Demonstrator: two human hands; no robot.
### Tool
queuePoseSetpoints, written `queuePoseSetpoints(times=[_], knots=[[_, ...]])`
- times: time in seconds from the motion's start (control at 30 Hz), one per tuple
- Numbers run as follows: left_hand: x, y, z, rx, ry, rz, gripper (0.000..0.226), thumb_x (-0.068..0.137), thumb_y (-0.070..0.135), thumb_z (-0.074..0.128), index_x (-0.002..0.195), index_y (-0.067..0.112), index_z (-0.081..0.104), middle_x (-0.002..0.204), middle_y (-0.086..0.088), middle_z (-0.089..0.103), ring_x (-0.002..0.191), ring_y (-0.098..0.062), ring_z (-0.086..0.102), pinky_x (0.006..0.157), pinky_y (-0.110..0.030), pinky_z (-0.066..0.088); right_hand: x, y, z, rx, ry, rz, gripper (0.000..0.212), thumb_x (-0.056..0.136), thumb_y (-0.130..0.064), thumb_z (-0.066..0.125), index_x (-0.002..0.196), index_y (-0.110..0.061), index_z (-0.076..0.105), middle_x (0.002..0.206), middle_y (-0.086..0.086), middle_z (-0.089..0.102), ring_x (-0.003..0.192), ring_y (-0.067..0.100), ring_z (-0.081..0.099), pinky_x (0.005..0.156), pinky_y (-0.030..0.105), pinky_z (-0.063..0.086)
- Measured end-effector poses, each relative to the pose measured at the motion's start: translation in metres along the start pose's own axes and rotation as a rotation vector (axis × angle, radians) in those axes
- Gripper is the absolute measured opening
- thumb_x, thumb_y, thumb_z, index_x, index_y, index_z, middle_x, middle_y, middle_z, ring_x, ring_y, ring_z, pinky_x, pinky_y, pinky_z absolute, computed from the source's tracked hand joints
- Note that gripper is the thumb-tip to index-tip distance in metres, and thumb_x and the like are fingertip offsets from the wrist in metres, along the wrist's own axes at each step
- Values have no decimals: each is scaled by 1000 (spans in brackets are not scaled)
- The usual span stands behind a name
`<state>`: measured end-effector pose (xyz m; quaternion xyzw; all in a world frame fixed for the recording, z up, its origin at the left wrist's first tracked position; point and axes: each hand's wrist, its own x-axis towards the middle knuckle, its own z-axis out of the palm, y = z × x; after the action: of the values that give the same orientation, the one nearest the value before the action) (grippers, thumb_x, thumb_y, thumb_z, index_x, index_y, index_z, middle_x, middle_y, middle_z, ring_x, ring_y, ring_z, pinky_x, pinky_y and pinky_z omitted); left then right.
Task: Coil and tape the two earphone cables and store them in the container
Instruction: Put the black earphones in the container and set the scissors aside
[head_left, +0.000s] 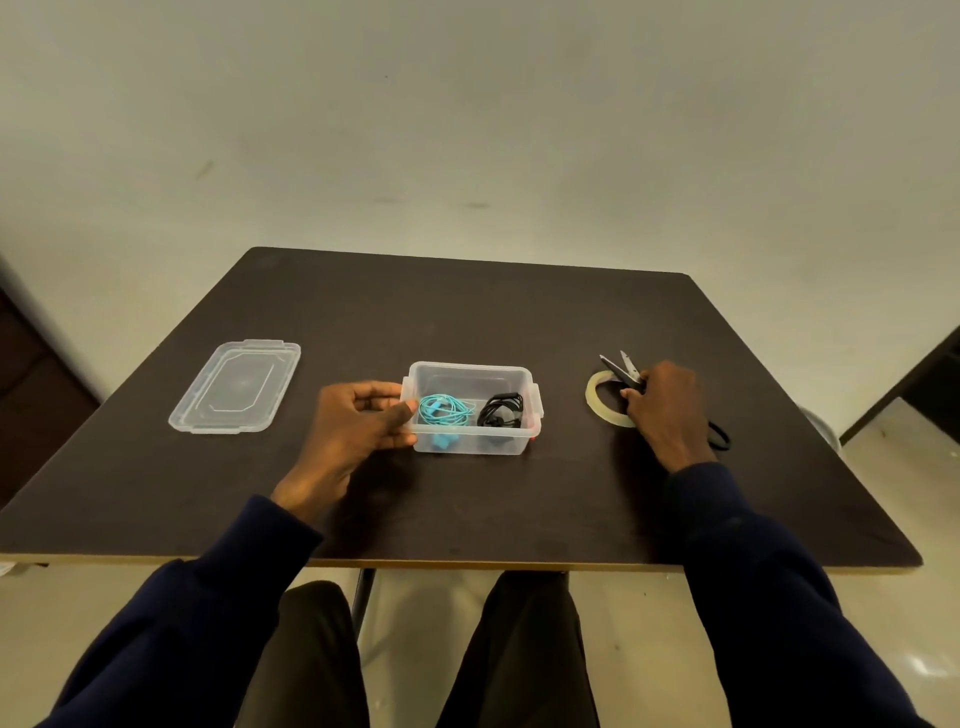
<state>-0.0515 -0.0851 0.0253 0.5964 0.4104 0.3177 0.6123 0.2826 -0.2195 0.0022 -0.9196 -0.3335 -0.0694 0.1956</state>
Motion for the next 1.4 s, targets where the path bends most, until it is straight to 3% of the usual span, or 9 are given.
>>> queuePoseSetpoints(times=[0.3,0.43,0.6,0.7,0.83,1.0,1.13,1.33,1.4], knots=[[1,1,12,-20,-39,-21,29,84,11,72,112,7,67,99,-8,73,82,-18,76,62,-30,63,13,24,-4,-77,60,28,30,90,-28,73,104,-2,74,87,15,70,84,31,65,78,46,57],[2,1,20,-29,-51,-26,28,84,10,72,112,7,67,99,-9,73,81,-18,76,61,-29,63,16,38,-9,-92,130,13,23,90,-22,72,99,-3,76,80,15,70,79,34,63,70,40,55],[6,1,23,-34,-43,-20,29,84,11,73,112,9,67,98,-7,74,81,-18,76,60,-28,62,16,26,-10,33,118,-22,25,87,-29,76,98,-7,76,77,9,70,68,22,62,62,35,54],[6,-2,27,-22,-46,-24,30,84,13,73,113,9,67,100,-8,74,82,-19,76,64,-31,63,10,14,-4,25,48,-40,26,89,-31,73,102,-9,75,86,11,71,76,26,65,69,40,58],[6,-1,27,-33,-48,-30,30,84,12,73,113,9,67,101,-9,73,82,-19,76,64,-32,63,8,9,-2,-13,54,-37,24,94,-25,69,107,-6,75,94,16,73,84,31,67,72,36,52],[6,-1,24,-43,-70,-33,31,84,12,72,114,8,67,102,-9,73,84,-21,76,68,-35,64,18,14,-3,-31,44,-2,28,93,-26,69,111,-6,74,94,14,73,85,29,67,78,45,59],[6,-1,23,-54,-75,-37,30,84,11,72,114,9,66,102,-9,73,84,-21,76,67,-35,64,23,15,-5,-7,60,23,29,94,-27,69,111,-4,74,93,15,73,83,28,67,77,41,59],[9,-1,19,-46,-62,-32,24,88,10,69,111,9,68,96,-4,74,80,-20,76,61,-29,62,13,4,-8,-20,160,-34,27,95,-24,65,95,3,71,91,21,69,87,37,63,71,35,41],[10,0,20,-33,-56,-26,24,88,11,69,112,10,67,95,-3,74,78,-20,76,61,-29,62,-2,-11,-14,105,189,-134,17,94,-15,65,89,-1,73,87,17,71,78,29,64,69,28,39]])
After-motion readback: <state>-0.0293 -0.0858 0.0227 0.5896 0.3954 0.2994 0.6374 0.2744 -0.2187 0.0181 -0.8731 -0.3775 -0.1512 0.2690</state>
